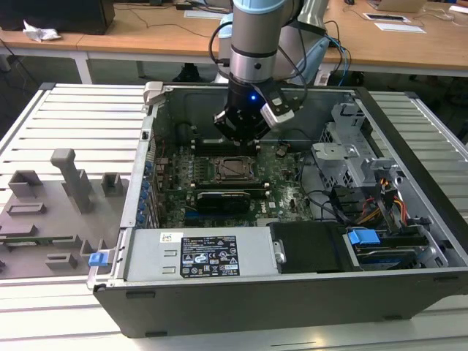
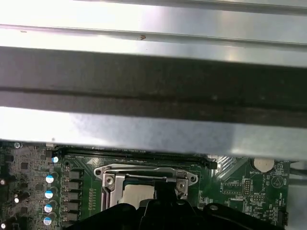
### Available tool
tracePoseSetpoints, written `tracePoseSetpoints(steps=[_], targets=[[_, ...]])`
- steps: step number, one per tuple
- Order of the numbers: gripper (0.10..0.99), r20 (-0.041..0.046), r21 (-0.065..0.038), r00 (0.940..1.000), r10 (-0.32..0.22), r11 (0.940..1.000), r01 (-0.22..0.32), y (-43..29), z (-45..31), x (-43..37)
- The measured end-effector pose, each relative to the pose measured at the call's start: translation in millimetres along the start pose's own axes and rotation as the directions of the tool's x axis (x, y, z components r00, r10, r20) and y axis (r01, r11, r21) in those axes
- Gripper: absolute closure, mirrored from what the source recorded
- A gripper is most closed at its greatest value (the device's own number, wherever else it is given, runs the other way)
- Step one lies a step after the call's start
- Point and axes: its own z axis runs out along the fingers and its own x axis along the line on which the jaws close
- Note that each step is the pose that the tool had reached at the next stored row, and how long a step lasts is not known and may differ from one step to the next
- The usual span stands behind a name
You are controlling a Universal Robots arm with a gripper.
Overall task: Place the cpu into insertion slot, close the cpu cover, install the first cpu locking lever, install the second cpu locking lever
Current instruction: 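Install the second cpu locking lever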
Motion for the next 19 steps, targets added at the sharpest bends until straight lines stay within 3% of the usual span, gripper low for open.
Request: tracePoseSetpoints(steps=[8,16,19], targets=[[0.98,0.0,0.0,1.0,0.0,1.0,0.0,-14.0,0.2,0.9],[0.98,0.0,0.0,1.0,0.0,1.0,0.0,-15.3,-7.9,1.0],[0.98,0.0,-0.001,1.0,0.0,1.0,0.0,-24.9,-7.9,1.6]])
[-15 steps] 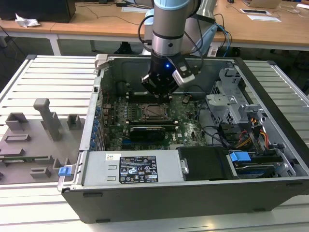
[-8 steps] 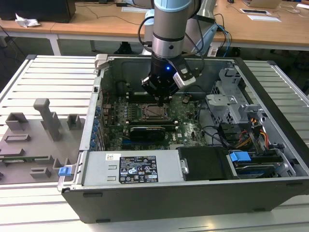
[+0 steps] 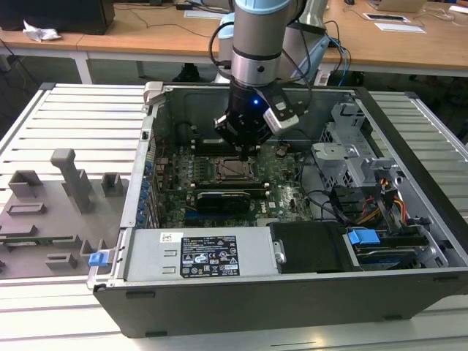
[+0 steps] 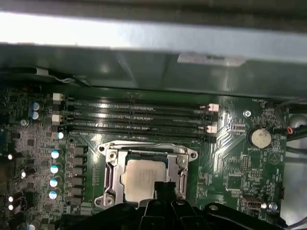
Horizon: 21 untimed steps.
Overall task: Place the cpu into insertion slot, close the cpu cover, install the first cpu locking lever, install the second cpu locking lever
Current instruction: 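Install the second cpu locking lever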
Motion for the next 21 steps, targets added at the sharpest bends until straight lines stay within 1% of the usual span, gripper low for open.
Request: tracePoseSetpoints(steps=[4,6,7,8,9,10,16,21], targets=[[0.98,0.0001,-0.001,1.0,0.0,1.0,0.0,-13.7,0.2,0.9],[0.98,-0.0012,-0.002,1.0,0.0,1.0,0.0,-18.8,0.2,1.2],[0.98,-0.0107,-0.01,0.9999,0.0,0.9999,0.0,-23.4,0.3,1.3],[0.98,-0.0137,-0.027,0.9999,0.0,0.9996,0.0,-26.7,0.3,1.6],[0.98,-0.0143,-0.034,0.9999,0.0,0.9994,0.0,-29.3,0.4,1.7],[0.98,-0.0145,-0.038,0.9999,-0.001,0.9993,0.0,-31.5,0.4,1.8],[0.98,-0.0145,-0.038,0.9999,0.0,0.9993,0.0,-35.3,0.5,2.1],[0.98,-0.0144,-0.04,0.9999,-0.001,0.9992,0.0,-42.7,0.5,2.5]])
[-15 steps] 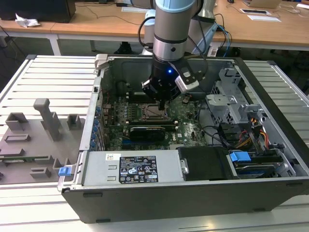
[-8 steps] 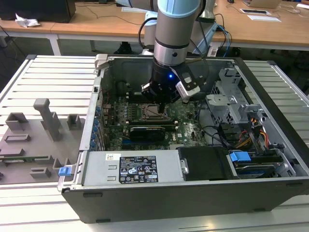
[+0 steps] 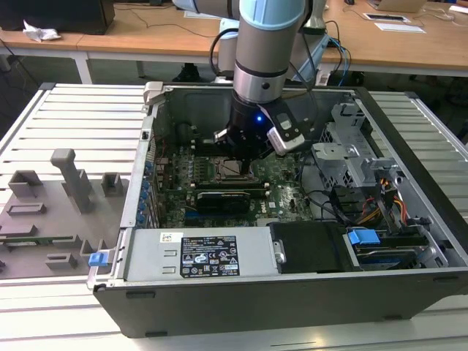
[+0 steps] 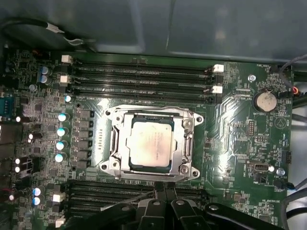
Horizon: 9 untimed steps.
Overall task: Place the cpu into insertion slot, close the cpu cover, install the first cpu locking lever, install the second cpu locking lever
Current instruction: 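Install the second cpu locking lever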
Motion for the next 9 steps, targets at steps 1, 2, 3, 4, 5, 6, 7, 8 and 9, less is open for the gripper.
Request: tracePoseSetpoints(steps=[1,2,3,4,5,6,7,8,9], targets=[[0.98,0.0,-0.001,1.0,0.0,1.0,0.0,-1.5,0.0,0.6],[0.98,0.0001,-0.001,1.0,0.0,1.0,0.0,-1.4,0.0,2.2],[0.98,0.0,-0.002,1.0,0.0,1.0,0.0,-1.5,0.0,4.1],[0.98,0.0001,-0.002,1.0,0.0,1.0,0.0,-1.6,0.0,5.5],[0.98,0.0002,-0.004,1.0,0.0,1.0,0.0,-2.4,0.0,8.1],[0.98,0.0002,-0.005,1.0,0.0,1.0,0.0,-3.3,0.0,9.7],[0.98,0.0004,-0.007,1.0,0.0,1.0,0.0,-3.8,0.0,10.7],[0.98,0.0006,-0.01,1.0,0.0,1.0,0.0,-4.2,0.1,11.7],[0.98,0.0006,-0.012,1.0,0.0,0.9999,0.0,-4.4,0.0,13.3]])
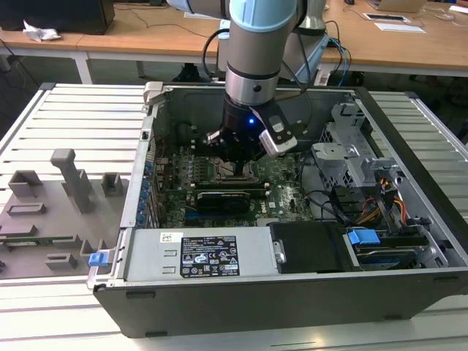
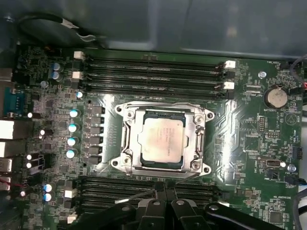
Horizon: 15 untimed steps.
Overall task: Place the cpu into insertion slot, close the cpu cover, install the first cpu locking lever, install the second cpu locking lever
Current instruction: 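Install the second cpu locking lever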
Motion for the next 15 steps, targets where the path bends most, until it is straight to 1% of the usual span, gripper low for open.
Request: tracePoseSetpoints(steps=[2,3,4,6,7,8,10,11,12,14,15], targets=[[0.98,0.0009,-0.006,1.0,0.0,1.0,0.0,-0.7,0.1,7.8],[0.98,0.0011,-0.009,1.0,0.0,1.0,0.0,-1.3,0.1,9.5],[0.98,0.0014,-0.014,1.0,0.0,0.9999,0.0,-2.4,0.2,11.1],[0.98,0.0016,-0.018,1.0,0.0,0.9998,0.001,-3.5,0.2,11.6],[0.98,0.0021,-0.024,1.0,0.0,0.9997,0.0,-5.3,0.1,11.8],[0.98,0.0028,-0.036,1.0,-0.001,0.9993,0.001,-8.2,0.0,12.1],[0.98,0.0046,-0.064,1.0,-0.001,0.9979,0.002,-12.7,-0.1,14.1],[0.98,0.0057,-0.083,1.0,-0.002,0.9966,0.003,-14.5,-0.1,15.8],[0.98,0.0064,-0.092,1.0,-0.002,0.9957,0.003,-15.3,-0.1,16.9],[0.98,0.0075,-0.108,1.0,-0.003,0.9942,0.004,-17.0,0.0,19.8],[0.98,0.0078,-0.113,1.0,-0.003,0.9935,0.004,-18.5,0.1,21.6]])
